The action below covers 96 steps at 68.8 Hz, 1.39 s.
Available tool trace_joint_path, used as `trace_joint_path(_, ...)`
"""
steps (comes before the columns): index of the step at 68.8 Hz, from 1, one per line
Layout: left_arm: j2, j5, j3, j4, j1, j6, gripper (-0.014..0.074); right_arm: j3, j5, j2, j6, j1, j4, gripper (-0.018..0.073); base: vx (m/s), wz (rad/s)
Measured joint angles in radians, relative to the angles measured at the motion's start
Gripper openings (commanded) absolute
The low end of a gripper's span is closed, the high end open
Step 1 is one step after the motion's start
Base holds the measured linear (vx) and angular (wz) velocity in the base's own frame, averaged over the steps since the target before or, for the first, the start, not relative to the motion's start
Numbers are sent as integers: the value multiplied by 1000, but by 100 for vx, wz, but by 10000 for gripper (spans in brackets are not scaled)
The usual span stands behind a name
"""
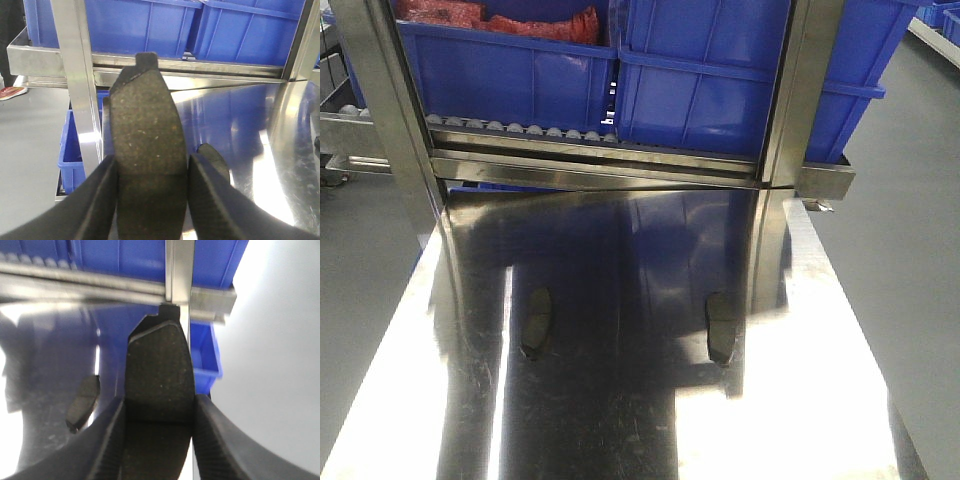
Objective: Move and align brake pads A on conveyor
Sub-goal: 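Close the right gripper on the brake pad and lift it, then drive the base away from the table holding both pads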
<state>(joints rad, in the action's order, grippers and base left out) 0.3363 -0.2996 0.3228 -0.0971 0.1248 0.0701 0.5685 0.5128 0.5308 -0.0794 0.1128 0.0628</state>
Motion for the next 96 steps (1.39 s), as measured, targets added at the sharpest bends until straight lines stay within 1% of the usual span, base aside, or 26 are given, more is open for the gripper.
trace_joint_path(9, 0, 0, 0, 0, 0, 0, -6, -57, 0, -136, 0, 0, -35, -7, 0, 0)
trace_joint_path(19, 0, 0, 0, 0, 0, 0, -6, -91, -1, -192, 0, 0, -55, -7, 0, 0)
trace_joint_path(80, 0, 0, 0, 0, 0, 0, -6, -94, -2, -195, 0, 0, -63, -7, 0, 0)
trace_joint_path(96, 0, 0, 0, 0, 0, 0, -6, -94, -2, -195, 0, 0, -63, -7, -4, 16)
